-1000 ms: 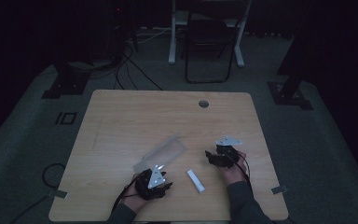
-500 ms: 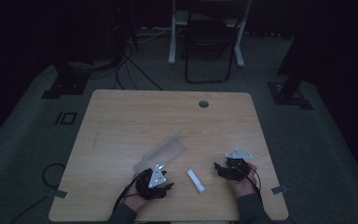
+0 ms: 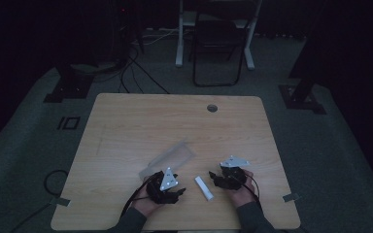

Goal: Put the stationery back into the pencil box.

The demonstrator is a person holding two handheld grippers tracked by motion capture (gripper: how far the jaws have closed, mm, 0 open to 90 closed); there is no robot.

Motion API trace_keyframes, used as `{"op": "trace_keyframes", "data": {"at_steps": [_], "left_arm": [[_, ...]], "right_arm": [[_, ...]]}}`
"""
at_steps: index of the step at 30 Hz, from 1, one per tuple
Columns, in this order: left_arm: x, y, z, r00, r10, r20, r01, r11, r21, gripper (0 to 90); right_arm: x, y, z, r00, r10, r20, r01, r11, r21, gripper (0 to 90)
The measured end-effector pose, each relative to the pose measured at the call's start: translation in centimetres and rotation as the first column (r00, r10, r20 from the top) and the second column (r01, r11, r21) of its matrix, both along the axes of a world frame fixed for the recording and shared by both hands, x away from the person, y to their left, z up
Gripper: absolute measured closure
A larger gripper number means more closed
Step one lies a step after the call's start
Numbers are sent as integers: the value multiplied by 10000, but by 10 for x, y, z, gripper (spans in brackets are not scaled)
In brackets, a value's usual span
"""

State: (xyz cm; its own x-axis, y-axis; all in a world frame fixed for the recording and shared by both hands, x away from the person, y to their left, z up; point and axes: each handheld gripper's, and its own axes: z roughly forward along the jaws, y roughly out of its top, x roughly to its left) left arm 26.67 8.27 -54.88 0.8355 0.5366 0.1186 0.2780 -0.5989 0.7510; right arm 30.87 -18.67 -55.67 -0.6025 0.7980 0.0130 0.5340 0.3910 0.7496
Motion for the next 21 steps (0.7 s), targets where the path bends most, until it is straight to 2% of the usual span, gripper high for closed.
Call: {"op": "trace_keyframes", "data": {"at_steps": [7, 10, 12, 15, 21], "left_arm": [[3, -8, 0, 9995, -303, -66, 303, 9995, 25, 343], [3, -12, 0, 9990, -423, -147, 423, 9991, 11, 319], [3, -14, -1, 9982, -565, -188, 565, 9984, 11, 317], [4, -22, -2, 9967, -793, -170, 795, 9968, 111, 316], [12, -40, 1, 9933, -1151, -86, 1152, 9932, 184, 318]], "right_arm": [[1, 26, 0, 9964, 843, 2, -843, 9964, -135, 419], [-2, 35, 2, 9841, 1774, 46, -1773, 9841, -137, 438], [-6, 37, 4, 9792, 2014, 253, -2008, 9794, -231, 440], [-6, 29, 8, 9834, 1763, 425, -1759, 9843, -144, 440], [-5, -4, 10, 9969, 671, 408, -672, 9977, 24, 439]]}}
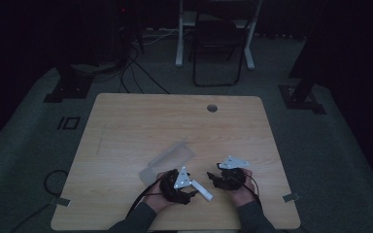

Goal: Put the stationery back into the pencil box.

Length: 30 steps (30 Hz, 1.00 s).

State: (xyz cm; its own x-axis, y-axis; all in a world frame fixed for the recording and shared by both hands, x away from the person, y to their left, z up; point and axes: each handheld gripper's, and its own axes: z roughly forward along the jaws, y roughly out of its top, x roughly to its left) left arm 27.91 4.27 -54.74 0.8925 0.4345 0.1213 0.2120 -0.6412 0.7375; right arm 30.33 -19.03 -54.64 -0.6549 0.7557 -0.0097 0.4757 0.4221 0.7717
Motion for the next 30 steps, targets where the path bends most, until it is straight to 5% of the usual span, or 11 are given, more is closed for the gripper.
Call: {"op": "trace_keyframes", "data": {"at_steps": [13, 21, 23, 30], "left_arm": [[5, -31, 1, 9866, -1625, -134, 1629, 9862, 305, 307], [7, -36, -6, 9896, -1404, -304, 1425, 9862, 848, 400], [7, -35, -6, 9924, -1208, -250, 1226, 9880, 939, 488], [9, -32, -6, 9958, -878, -265, 897, 9923, 852, 611]], "right_arm": [[-8, -61, -5, 9871, -1511, -538, 1547, 9854, 714, 439], [-7, -62, -6, 9858, -1595, -523, 1627, 9846, 647, 439], [-7, -63, -6, 9845, -1675, -518, 1705, 9834, 623, 437], [-5, -70, -7, 9814, -1799, -677, 1854, 9788, 873, 435]]}}
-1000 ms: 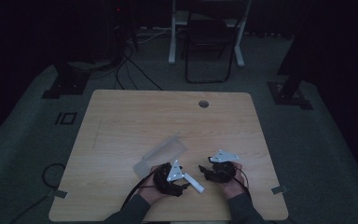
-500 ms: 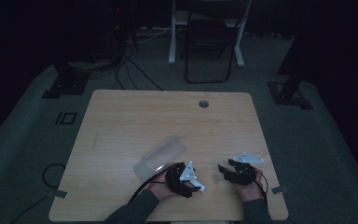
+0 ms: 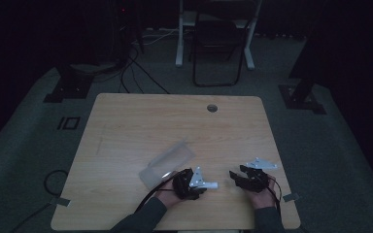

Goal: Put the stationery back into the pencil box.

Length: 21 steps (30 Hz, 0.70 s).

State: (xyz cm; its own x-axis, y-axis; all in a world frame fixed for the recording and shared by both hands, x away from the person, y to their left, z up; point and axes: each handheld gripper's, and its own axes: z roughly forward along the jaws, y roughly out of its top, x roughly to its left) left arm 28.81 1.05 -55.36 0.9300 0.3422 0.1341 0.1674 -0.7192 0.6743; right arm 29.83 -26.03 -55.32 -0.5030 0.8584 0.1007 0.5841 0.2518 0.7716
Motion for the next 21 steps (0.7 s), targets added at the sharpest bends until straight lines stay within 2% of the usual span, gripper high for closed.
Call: {"op": "trace_keyframes", "data": {"at_steps": [6, 17, 21], "left_arm": [[-2, 3, 0, 9999, 79, -71, -79, 10000, 41, 693], [-4, 6, 1, 9992, 358, -156, -357, 9993, 113, 682], [-5, 8, 2, 9983, 476, -335, -470, 9987, 177, 681]], "right_arm": [[1, -6, -3, 9998, -189, -116, 191, 9997, 179, 440], [3, -15, -8, 9976, -606, -333, 613, 9979, 192, 441], [4, -14, -11, 9975, -594, -388, 594, 9982, -14, 440]]}}
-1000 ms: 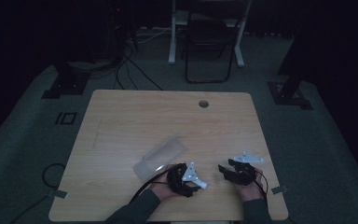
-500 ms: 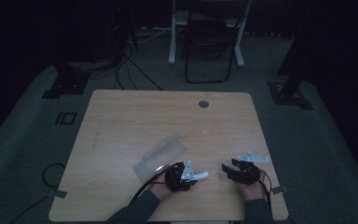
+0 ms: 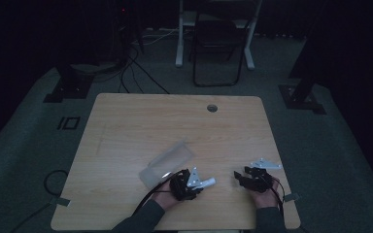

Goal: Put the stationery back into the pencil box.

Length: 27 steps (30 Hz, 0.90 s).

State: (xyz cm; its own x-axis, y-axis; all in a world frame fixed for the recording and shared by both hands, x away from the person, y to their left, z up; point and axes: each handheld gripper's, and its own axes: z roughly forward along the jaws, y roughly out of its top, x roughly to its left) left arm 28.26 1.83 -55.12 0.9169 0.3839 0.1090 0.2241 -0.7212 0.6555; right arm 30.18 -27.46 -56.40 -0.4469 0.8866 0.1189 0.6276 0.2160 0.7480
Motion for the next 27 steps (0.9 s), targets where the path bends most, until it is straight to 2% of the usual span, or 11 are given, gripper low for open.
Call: {"op": "trace_keyframes", "data": {"at_steps": [3, 8, 13, 16, 27], "left_arm": [[-2, 0, 1, 10000, 16, -58, -15, 9999, 140, 683], [-2, 2, 1, 9995, 92, -291, -91, 9999, 45, 699], [-4, 1, 1, 9997, 194, -174, -194, 9998, 25, 705], [-3, 1, 1, 9994, 257, -234, -258, 9997, -30, 706], [-7, 4, 8, 9995, 321, 13, -320, 9990, -321, 707]], "right_arm": [[0, 0, 0, 10000, -13, 7, 13, 10000, -12, 440], [1, 0, -1, 10000, 9, 63, -9, 10000, 22, 440], [2, -2, -2, 9999, -33, 138, 32, 10000, 95, 440], [2, -2, -2, 9998, -53, 198, 53, 10000, 13, 438], [0, 2, -4, 9987, 104, 489, -78, 9986, -519, 404]]}}
